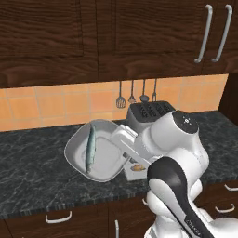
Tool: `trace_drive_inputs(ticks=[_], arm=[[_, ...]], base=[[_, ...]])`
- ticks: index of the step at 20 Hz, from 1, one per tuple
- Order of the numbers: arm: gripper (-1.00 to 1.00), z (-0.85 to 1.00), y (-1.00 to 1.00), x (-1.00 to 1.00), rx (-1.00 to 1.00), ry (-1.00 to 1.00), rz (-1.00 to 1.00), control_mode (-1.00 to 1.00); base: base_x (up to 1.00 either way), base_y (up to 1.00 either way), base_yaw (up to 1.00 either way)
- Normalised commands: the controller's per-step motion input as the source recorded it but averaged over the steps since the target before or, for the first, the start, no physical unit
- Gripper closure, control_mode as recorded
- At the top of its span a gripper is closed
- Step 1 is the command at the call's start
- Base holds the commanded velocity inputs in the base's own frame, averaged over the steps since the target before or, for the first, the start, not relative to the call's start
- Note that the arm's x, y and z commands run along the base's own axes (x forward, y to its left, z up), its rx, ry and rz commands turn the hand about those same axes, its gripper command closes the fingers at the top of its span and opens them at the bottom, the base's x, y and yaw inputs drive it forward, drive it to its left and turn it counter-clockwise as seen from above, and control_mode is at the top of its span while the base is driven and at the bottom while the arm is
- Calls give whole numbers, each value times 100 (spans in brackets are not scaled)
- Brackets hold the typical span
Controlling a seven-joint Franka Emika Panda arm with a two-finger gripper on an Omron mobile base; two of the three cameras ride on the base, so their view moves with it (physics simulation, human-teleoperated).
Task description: Take the meat container that has the fish and place it on the second highest rack of the freezer. Then take the vegetable container that has the sweet potatos and place it on the highest rack of the freezer.
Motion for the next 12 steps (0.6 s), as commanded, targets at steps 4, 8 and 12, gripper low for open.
trace_drive_inputs(ticks=[4, 8, 12], arm=[[100, 16, -53, -9, 5, 0, -10, -100], [100, -1, -5, -5, 0, 0, -1, -100], [100, 0, 0, 0, 0, 0, 0, 100]], base=[[0, 0, 0], [0, 0, 0], [-77, 14, -9]])
